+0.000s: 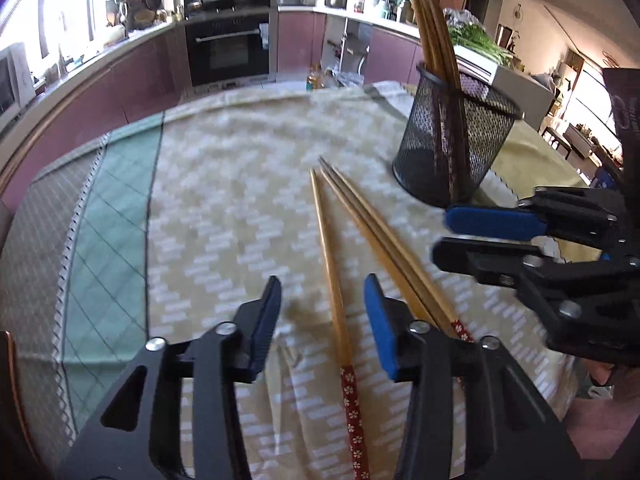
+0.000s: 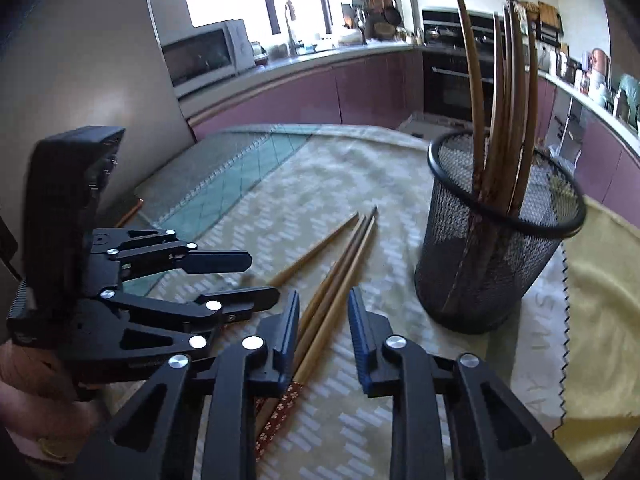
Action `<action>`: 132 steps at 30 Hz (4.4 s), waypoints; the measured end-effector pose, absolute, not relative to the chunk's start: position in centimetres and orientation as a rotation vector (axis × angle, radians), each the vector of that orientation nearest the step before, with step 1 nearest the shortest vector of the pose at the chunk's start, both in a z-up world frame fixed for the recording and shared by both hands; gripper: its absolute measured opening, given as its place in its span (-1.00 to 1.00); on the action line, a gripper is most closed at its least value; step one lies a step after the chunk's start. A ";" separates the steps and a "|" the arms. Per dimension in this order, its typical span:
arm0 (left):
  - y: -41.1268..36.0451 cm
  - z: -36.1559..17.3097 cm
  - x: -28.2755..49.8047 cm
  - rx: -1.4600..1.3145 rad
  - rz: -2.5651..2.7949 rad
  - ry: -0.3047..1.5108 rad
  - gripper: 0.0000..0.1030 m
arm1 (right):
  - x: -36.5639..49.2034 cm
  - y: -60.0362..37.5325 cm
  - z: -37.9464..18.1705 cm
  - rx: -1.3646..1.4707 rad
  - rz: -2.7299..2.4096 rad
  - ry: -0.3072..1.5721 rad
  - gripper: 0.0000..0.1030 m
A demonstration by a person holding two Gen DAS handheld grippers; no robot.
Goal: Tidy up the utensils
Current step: 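Grasp a wooden chopstick with the left gripper while the right gripper grasps another, then raise both chopsticks upright and lower them into the mesh cup, opening both grippers, then withdraw both open grippers toward the last two chopsticks on the cloth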
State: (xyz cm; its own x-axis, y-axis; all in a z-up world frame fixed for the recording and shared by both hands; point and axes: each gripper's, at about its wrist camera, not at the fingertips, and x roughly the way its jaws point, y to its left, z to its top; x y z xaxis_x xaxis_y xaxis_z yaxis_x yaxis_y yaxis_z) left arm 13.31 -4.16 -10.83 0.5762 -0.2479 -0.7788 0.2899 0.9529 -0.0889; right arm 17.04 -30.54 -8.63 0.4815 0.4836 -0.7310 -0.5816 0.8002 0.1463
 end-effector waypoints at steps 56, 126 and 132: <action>-4.7 5.9 12.8 -0.176 -0.539 0.523 -0.86 | 16.3 -38.7 3.7 0.084 0.627 0.485 -0.89; -11.3 2.3 18.7 -0.007 -0.505 0.641 -0.19 | 21.4 -38.7 0.6 0.036 0.493 0.617 -0.63; -8.5 0.8 15.7 -0.011 -0.461 0.608 -0.10 | 18.5 -38.2 0.5 0.006 0.579 0.604 -0.37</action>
State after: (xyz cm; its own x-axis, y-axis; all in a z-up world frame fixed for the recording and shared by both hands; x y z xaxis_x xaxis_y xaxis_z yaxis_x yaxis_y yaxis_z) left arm 15.71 -8.46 0.83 0.7228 -0.4210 -0.5480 0.4146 0.8986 -0.1435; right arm 18.53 -38.19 0.46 0.6698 0.5156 -0.5343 -0.5121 0.8418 0.1704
